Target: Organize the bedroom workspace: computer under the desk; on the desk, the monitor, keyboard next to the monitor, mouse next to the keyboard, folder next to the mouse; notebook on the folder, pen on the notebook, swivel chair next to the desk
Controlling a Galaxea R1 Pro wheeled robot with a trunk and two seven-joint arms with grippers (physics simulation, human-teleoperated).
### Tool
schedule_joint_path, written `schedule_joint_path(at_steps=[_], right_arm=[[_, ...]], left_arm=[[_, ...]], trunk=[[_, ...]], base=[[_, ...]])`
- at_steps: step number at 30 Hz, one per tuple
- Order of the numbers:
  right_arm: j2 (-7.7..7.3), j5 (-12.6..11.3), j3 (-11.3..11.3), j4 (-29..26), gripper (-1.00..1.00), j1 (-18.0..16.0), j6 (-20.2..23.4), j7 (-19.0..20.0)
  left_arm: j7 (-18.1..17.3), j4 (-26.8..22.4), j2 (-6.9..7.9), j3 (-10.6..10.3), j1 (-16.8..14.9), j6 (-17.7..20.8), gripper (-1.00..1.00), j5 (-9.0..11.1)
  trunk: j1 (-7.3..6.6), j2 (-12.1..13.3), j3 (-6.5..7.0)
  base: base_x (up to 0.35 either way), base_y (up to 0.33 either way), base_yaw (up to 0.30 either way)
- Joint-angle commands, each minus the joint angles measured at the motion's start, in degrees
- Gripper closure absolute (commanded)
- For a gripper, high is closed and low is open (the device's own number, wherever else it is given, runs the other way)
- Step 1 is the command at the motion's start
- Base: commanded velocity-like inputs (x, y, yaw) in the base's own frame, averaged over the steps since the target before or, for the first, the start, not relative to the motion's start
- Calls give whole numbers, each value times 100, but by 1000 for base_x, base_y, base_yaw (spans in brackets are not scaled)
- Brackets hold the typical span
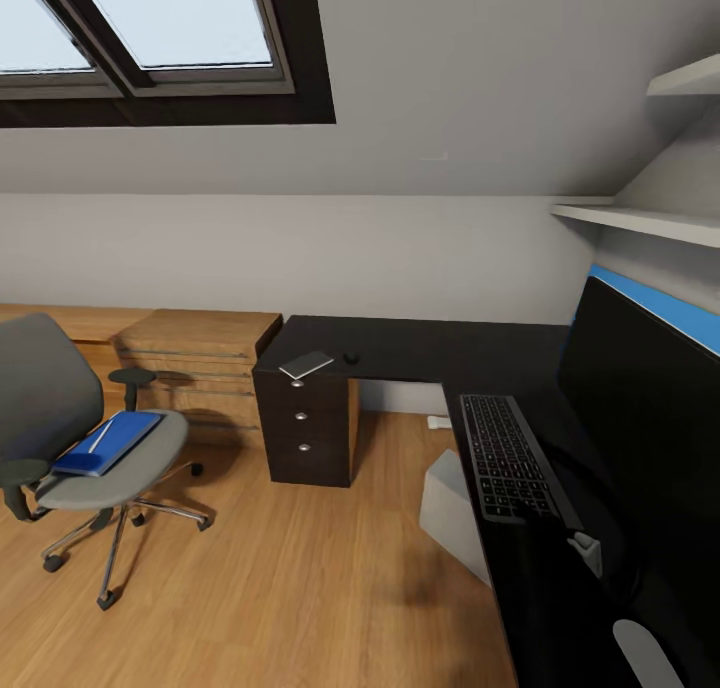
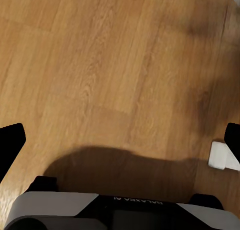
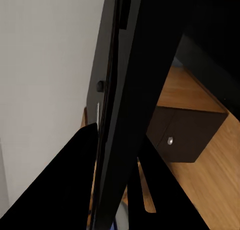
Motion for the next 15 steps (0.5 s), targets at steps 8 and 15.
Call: schedule_joint_path(at_steps=[8, 15], right_arm=[[2, -48, -8, 17, 100, -1, 36, 14], [4, -48, -8, 26, 100, -1, 29, 8]], left_arm=[[45, -12, 1, -8, 0, 15, -100, 58], [45, -12, 1, -8, 0, 15, -100, 58]], trunk=[[0, -4, -5], [0, -4, -5]], base=[[-46, 0, 0], [-105, 0, 0]])
